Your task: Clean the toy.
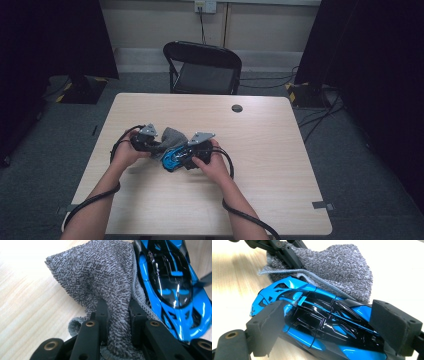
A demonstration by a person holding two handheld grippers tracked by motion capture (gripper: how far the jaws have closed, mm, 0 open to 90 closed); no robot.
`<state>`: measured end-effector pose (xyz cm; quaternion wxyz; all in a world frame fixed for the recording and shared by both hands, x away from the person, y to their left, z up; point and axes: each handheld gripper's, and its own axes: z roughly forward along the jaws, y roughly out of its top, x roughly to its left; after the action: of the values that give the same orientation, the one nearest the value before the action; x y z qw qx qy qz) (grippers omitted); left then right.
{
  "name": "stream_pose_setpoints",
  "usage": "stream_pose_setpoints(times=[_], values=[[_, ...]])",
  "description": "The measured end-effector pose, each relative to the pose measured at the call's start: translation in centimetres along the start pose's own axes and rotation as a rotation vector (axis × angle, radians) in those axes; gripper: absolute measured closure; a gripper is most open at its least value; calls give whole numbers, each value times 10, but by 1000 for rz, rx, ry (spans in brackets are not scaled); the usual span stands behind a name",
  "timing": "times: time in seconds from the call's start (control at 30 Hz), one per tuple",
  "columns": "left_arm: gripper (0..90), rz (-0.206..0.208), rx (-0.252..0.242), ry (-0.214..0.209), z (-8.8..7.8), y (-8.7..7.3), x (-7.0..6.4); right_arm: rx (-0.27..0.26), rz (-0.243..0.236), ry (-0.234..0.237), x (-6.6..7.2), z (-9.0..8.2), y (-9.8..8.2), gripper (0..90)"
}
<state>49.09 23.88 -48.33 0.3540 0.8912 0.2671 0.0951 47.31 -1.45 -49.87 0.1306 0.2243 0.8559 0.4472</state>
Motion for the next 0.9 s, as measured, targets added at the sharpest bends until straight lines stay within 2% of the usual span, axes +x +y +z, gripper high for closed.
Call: stream_pose_setpoints(times=[0.17, 0.33, 0.63, 0.77, 0.9], values=[[742, -12, -3, 4, -5, -6, -2, 0, 1, -2, 0, 0, 0, 125], [740, -42, -17, 5, -11, -14, -6, 0, 1, -2, 0, 0, 0, 125], [737, -55, -20, 13, -24, -28, -14, 0, 0, -3, 0, 0, 0, 125], [736, -74, -19, 16, -31, -35, -18, 1, 0, -2, 0, 0, 0, 126], [735, -79, -27, 19, -37, -42, -26, -1, -2, -1, 0, 0, 0, 126]])
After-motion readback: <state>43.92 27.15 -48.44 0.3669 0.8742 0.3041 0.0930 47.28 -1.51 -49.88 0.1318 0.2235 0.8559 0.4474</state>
